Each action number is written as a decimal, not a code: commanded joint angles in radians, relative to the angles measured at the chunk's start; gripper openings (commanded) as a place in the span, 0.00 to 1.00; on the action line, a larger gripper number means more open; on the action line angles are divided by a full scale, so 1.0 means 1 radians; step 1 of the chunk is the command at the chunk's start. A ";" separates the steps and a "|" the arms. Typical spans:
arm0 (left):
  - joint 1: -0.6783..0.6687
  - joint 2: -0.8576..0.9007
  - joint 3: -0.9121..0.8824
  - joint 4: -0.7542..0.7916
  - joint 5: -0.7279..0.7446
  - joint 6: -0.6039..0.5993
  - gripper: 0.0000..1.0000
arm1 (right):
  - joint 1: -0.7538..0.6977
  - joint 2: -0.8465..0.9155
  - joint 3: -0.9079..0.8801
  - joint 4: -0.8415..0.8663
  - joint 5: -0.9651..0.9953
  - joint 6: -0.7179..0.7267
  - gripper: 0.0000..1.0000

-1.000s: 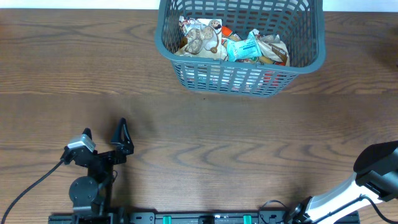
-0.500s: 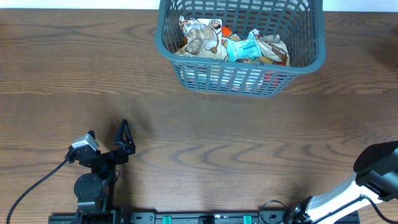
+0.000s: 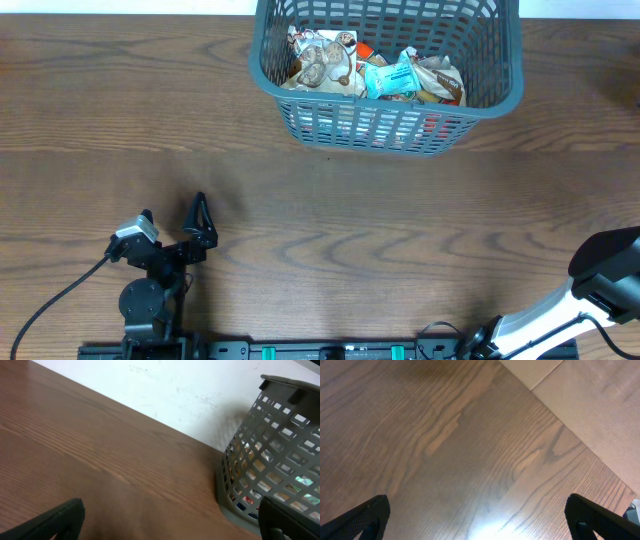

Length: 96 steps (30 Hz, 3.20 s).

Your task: Pack container

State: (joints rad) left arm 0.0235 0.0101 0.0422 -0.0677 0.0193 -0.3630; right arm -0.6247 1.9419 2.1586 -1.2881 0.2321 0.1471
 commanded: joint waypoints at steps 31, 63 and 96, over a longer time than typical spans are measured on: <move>0.004 -0.006 -0.034 -0.009 -0.008 0.006 0.99 | 0.051 -0.213 -0.047 0.032 0.056 -0.036 0.99; 0.004 -0.006 -0.034 -0.009 -0.008 0.006 0.99 | 0.460 -1.593 -1.608 1.408 0.003 -0.029 0.99; 0.004 -0.006 -0.034 -0.009 -0.008 0.006 0.98 | 0.698 -1.937 -2.111 1.421 -0.159 -0.043 0.99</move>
State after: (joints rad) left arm 0.0235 0.0101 0.0406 -0.0647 0.0193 -0.3630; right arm 0.0631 0.0143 0.0643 0.1345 0.1062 0.1173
